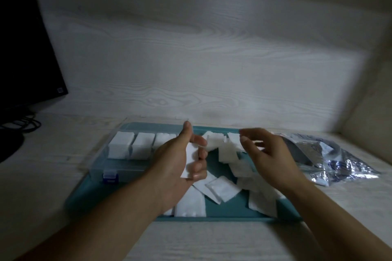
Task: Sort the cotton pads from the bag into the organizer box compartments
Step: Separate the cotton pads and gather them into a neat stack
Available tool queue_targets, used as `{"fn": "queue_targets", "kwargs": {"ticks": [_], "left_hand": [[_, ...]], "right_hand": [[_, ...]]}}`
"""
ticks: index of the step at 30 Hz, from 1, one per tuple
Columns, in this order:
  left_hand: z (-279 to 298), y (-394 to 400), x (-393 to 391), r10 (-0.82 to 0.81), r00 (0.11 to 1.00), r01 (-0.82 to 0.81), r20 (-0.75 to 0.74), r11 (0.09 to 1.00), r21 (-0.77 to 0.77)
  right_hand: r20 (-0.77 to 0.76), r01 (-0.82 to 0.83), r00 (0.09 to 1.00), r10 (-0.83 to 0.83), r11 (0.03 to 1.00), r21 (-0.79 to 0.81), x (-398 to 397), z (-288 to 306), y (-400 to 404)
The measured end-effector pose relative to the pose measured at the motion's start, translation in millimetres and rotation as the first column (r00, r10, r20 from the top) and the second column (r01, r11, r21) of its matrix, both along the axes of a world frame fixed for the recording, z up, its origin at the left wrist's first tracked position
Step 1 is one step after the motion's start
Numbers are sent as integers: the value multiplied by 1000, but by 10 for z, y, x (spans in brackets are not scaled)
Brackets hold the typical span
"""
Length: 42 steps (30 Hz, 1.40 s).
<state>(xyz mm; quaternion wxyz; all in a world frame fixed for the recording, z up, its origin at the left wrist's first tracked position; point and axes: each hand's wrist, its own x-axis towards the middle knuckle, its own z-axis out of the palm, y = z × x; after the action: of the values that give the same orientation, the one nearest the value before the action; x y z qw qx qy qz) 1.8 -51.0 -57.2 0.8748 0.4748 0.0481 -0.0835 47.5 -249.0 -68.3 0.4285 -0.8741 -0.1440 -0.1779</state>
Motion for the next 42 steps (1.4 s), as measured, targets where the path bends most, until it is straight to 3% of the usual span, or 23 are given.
{"fn": "queue_targets", "kwargs": {"ticks": [6,10,13,16,19,22,24,26,27,29,30,32,38,42], "left_hand": [[-6,23,14,-100,995,98,-13,991,-94],[-17,20,38,-89,996,87,-18,993,-84],[-42,3,43,-73,997,71,-21,996,-58],[-52,3,41,-67,998,67,-12,996,-54],[-46,28,39,-61,998,62,6,997,-51],[-46,36,41,-47,999,48,13,998,-47],[-48,29,42,-41,999,41,17,998,-42],[-48,18,41,-36,999,37,22,999,-36],[-46,18,37,-33,999,34,22,999,-36],[-38,13,33,-31,999,32,22,999,-38],[-32,13,29,-30,999,31,22,999,-35],[-28,13,27,-24,999,25,23,999,-31],[-40,12,32,-22,999,22,25,1000,-20],[-28,11,15,-16,999,16,32,1000,-7]], "right_hand": [[-90,49,993,-81,950,-307,251,-184,167],[-128,22,987,-100,864,-503,299,-239,236],[-99,13,992,-78,844,-537,286,-251,256],[-39,86,994,-102,951,-296,241,-187,245],[-153,95,984,-89,995,31,188,-36,147],[-313,2,939,141,910,414,65,126,48],[-342,-72,903,261,876,477,-46,158,78],[-371,-94,908,194,958,272,-115,80,170],[-359,-104,926,118,993,59,-136,20,220],[-243,-117,970,24,919,-377,-119,-99,267],[-206,-108,979,6,868,-485,-103,-128,267],[-231,-106,973,-22,846,-523,-86,-126,230],[-305,-105,952,-30,902,-418,-85,-135,229],[-181,-55,983,-22,909,-412,-119,-45,251]]}}
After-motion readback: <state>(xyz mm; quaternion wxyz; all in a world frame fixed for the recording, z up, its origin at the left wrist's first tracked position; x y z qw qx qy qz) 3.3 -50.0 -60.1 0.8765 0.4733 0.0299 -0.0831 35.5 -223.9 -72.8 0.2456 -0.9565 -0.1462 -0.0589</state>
